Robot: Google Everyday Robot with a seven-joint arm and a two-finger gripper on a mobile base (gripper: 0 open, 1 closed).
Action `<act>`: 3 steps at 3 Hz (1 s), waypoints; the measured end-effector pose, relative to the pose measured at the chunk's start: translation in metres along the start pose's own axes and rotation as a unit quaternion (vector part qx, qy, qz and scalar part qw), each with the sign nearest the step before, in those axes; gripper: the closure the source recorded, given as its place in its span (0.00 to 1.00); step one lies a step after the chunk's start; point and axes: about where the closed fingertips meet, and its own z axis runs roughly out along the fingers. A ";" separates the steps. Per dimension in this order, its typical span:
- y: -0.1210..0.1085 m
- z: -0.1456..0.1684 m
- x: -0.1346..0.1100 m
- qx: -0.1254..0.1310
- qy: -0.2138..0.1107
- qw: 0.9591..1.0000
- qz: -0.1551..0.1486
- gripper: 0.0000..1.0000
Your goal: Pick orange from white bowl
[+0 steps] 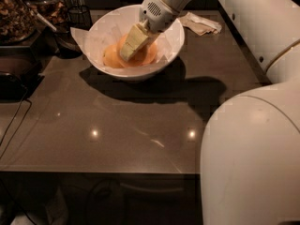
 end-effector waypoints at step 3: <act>0.070 -0.020 -0.017 -0.013 -0.036 0.999 -0.038 1.00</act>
Offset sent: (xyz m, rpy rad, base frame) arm -0.0630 0.0238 0.0570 0.0881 -0.0584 0.0716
